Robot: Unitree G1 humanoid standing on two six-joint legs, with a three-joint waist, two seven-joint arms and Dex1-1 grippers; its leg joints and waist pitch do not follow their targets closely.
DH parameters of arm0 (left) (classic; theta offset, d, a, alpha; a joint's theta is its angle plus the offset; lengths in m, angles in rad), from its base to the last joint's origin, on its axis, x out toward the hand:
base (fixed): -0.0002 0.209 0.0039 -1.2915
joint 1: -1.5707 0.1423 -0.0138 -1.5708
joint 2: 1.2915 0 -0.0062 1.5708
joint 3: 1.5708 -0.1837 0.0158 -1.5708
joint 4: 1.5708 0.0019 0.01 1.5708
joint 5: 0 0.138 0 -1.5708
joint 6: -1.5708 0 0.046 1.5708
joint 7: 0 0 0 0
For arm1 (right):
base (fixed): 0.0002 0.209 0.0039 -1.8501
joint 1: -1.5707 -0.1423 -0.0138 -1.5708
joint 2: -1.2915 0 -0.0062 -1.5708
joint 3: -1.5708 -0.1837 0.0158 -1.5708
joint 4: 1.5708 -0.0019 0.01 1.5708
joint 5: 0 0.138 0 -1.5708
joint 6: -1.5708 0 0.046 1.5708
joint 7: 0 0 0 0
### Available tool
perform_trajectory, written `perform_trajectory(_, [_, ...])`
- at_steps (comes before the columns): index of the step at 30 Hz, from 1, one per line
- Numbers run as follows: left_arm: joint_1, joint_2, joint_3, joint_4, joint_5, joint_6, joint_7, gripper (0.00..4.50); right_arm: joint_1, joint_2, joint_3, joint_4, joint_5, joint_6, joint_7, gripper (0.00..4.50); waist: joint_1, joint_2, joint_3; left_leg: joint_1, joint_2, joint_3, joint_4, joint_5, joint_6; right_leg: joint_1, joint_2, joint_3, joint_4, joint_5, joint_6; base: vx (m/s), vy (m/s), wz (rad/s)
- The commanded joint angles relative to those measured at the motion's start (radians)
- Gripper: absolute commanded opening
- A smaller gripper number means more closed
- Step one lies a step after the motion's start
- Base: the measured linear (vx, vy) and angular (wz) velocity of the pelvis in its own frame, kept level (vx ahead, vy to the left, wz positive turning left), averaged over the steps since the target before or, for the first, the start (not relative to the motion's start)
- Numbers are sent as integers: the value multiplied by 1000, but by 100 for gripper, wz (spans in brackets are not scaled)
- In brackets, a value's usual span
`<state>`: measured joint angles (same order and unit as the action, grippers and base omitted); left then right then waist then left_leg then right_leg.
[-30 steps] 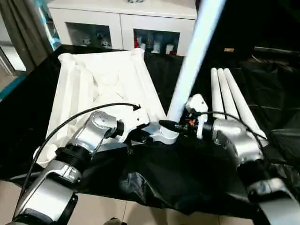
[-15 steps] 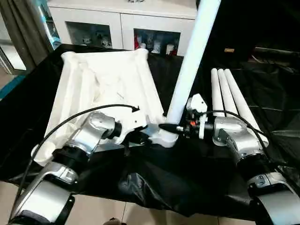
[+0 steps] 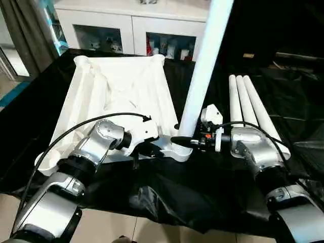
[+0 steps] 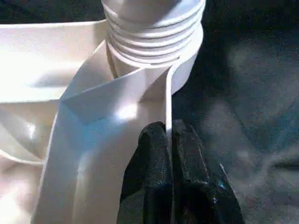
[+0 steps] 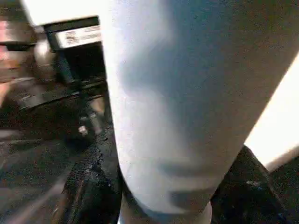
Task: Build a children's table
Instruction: Rotate leg to tighten
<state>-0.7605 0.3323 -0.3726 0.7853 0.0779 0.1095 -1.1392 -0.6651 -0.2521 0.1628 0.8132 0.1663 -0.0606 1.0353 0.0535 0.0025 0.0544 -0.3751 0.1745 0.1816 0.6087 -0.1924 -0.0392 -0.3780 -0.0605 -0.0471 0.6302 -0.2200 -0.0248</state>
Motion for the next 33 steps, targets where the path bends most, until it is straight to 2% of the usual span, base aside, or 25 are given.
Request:
perform_trajectory(1, [-90, -31, 55, -7, -23, 21, 41, 0, 46, 5, 15, 152, -110, 74, -200, 191, -9, 7, -44, 24, 63, -33, -95, -344, -29, 23, -101, 51, -103, -367, -223, 0, 0, 0])
perform_trajectory(2, [-112, -44, 67, 17, -23, 38, 76, 0, 36, 23, 0, 167, -104, 93, -259, 191, -13, 3, -45, 22, 62, -36, -95, -350, -33, 23, -102, 52, -106, -407, -203, 0, 0, 0])
perform_trajectory(3, [-124, -52, 74, 32, -22, 46, 98, 0, 29, 37, -11, 178, -98, 103, -294, 191, -15, 3, -46, 21, 63, -38, -95, -345, -35, 23, -101, 52, -106, -407, -199, 0, 0, 0])
perform_trajectory(6, [-151, -73, 87, 56, -20, 79, 161, 0, 10, 73, -31, 207, -94, 116, -396, 191, -21, 3, -49, 16, 62, -35, -96, -308, -22, 24, -99, 53, -106, -338, -210, 0, 0, 0])
perform_trajectory(7, [-167, -87, 94, 75, -17, 104, 202, 0, -7, 95, -40, 231, -92, 124, -456, 191, -20, 5, -51, 18, 62, -34, -96, -296, -20, 23, -99, 53, -104, -310, -218, 0, 0, 0])
perform_trajectory(9, [-184, -99, 99, 95, -11, 123, 239, 0, -25, 115, -45, 257, -93, 129, -517, 191, -23, 4, -52, 16, 59, -33, -94, -281, -18, 23, -99, 52, -103, -307, -220, 0, 0, 0])
perform_trajectory(10, [-210, -119, 102, 130, 4, 162, 308, 0, -57, 149, -56, 300, -90, 142, -608, 191, -26, 4, -54, 12, 57, -32, -93, -262, -17, 26, -97, 51, -100, -296, -216, 0, 0, 0])
perform_trajectory(11, [-217, -125, 102, 139, 9, 173, 328, 0, -65, 158, -60, 310, -88, 145, -630, 191, -24, 6, -51, 13, 59, -34, -95, -265, -17, 23, -98, 51, -103, -296, -216, 0, 0, 0])
perform_trajectory(13, [-250, -163, 95, 200, 42, 189, 434, 0, -123, 223, -81, 369, -85, 163, -769, 191, -23, 4, -58, 14, 59, -31, -93, -225, -9, 27, -96, 52, -96, -203, -234, 0, 0, 0])
perform_trajectory(15, [-253, -171, 95, 208, 44, 194, 445, 0, -133, 236, -89, 378, -79, 169, -791, 191, -21, 5, -61, 13, 58, -31, -92, -193, -4, 31, -94, 51, -90, -140, -247, 0, 0, 0])
perform_trajectory(16, [-258, -182, 100, 217, 40, 201, 457, 0, -145, 250, -97, 386, -77, 171, -816, 191, -18, 6, -63, 11, 57, -27, -89, -145, 16, 36, -95, 50, -83, -37, -265, 0, 0, 0])
perform_trajectory(18, [-268, -196, 106, 239, 40, 209, 494, 0, -169, 276, -110, 404, -74, 175, -863, 191, -16, 4, -68, 14, 57, -24, -85, -99, 42, 40, -94, 49, -75, 58, -282, 0, 0, 0])
perform_trajectory(19, [-272, -200, 111, 250, 38, 211, 514, 0, -181, 288, -116, 411, -71, 178, -882, 191, -16, 6, -67, 16, 57, -23, -86, -92, 50, 39, -94, 48, -75, 76, -290, 0, 0, 0])
perform_trajectory(23, [-277, -202, 116, 260, 38, 210, 525, 0, -191, 297, -121, 422, -75, 176, -896, 191, -14, 4, -63, 16, 58, -22, -87, -122, 57, 41, -96, 48, -81, 44, -292, 0, 0, 0])
perform_trajectory(25, [-280, -202, 120, 274, 41, 206, 530, 0, -199, 306, -128, 434, -77, 172, -908, 191, -15, 6, -59, 19, 60, -23, -92, -169, 38, 39, -97, 49, -88, -38, -282, 0, 0, 0])
perform_trajectory(33, [-291, -203, 125, 301, 44, 196, 528, 0, -221, 319, -160, 453, -79, 159, -938, 191, -18, 11, -58, 21, 60, -24, -96, -195, 12, 38, -96, 52, -90, -54, -273, 0, 0, 0])
